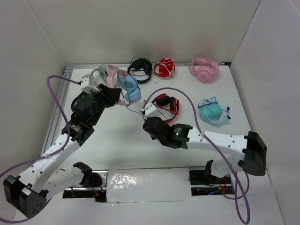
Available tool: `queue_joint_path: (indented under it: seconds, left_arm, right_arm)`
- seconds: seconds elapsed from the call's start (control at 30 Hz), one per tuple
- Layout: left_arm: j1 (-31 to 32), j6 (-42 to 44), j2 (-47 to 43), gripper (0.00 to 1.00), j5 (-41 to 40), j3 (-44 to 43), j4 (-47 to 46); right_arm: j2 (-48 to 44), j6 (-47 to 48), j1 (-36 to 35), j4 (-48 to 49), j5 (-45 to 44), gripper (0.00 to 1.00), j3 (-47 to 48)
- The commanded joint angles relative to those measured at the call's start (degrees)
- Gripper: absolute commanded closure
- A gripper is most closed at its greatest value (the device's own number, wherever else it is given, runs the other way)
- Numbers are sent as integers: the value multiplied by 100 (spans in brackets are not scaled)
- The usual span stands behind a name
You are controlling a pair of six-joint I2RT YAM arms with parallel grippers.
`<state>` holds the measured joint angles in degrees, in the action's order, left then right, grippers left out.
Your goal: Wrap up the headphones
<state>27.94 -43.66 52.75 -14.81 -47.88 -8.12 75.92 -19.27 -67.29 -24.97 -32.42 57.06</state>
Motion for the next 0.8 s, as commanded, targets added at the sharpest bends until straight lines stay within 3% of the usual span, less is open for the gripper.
queue_joint_path:
  seconds: [0.0,0.13,0.33,0.57,0.77]
  left_arm:
    - [-8,-73,-54,100,12,-82,12]
    - [-17,226,-151,100,566,138,160]
    - [-17,885,-467,100,2454,384,547]
    - [-26,797,-1100,100,3773,727,1189]
    - [-35,701,-820,100,4828,833,1436]
  right_arm:
    - [-25,1107,-83,-508,-195,100,594]
    - [133,2213,-180,-361,-501,100,912]
    - [467,3525,-162,-78,-870,100,1378]
    - [643,3570,-83,-201,-1064,100,1388]
    - [486,3237,-22,-219,-1126,100,1011]
